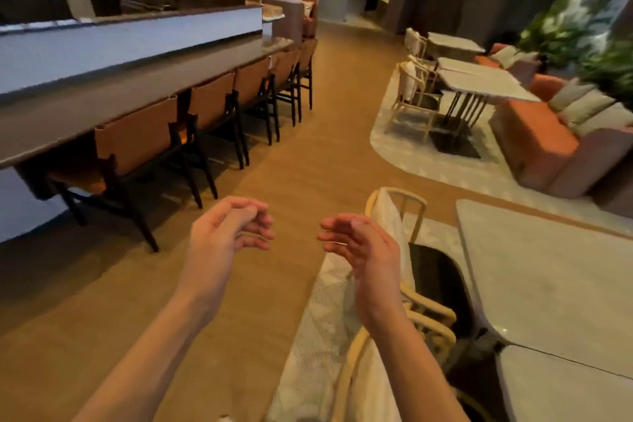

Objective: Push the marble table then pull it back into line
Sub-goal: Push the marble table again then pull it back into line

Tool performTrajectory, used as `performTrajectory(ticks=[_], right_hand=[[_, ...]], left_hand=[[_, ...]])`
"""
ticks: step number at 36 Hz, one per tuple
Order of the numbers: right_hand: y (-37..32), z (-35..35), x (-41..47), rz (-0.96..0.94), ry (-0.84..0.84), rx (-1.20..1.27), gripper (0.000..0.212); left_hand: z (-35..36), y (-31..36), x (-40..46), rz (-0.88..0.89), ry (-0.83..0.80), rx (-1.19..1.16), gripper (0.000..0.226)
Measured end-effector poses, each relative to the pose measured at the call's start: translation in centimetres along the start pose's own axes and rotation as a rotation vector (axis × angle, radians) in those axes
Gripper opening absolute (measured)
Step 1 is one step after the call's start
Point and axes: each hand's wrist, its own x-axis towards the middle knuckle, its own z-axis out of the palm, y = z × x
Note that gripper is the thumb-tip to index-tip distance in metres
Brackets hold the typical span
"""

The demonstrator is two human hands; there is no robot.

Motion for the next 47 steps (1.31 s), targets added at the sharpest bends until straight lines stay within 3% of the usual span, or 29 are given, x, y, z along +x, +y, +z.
performTrajectory(ticks=[6,13,20,23,28,32,41,47], right_hand=[[6.0,5.3,14.3,0.039,0.1,0.057,0.026],[6.0,9.9,28.5,0.01,0.126,0.05,0.026],[6.2,8.5,42.1,-0.066,0.231,-0.05,0.026],[7.0,7.0,48.3,-0.077,0.31,-0.107,0.026],[6.9,4.7,59.4,-0.093,0.461,-0.135,0.028],[4.5,2.8,67.0,-0.128,0.54,-0.134,0.031],[-1.0,-6.5,82.8,-0.3,0.736,-0.107,0.033],[-1.8,-15.6,96.1,-0.291,0.763,-0.135,0.031]], left_hand=[[-1.8,-4.2,15.6,-0.101,-0.067,0.012,0.021],[-1.3,-4.4,32.9,-0.072,-0.154,0.024,0.028],[3.6,-7.1,48.0,-0.057,-0.332,-0.009,0.03],[6.5,-9.5,55.1,-0.131,-0.377,-0.084,0.051],[13.5,-12.7,67.3,-0.208,-0.478,-0.159,0.057],[21.0,-13.3,75.7,-0.22,-0.594,-0.119,0.025],[38.8,-15.2,89.8,-0.256,-0.818,-0.114,0.027],[50.4,-20.4,98.9,-0.25,-0.846,-0.092,0.026]])
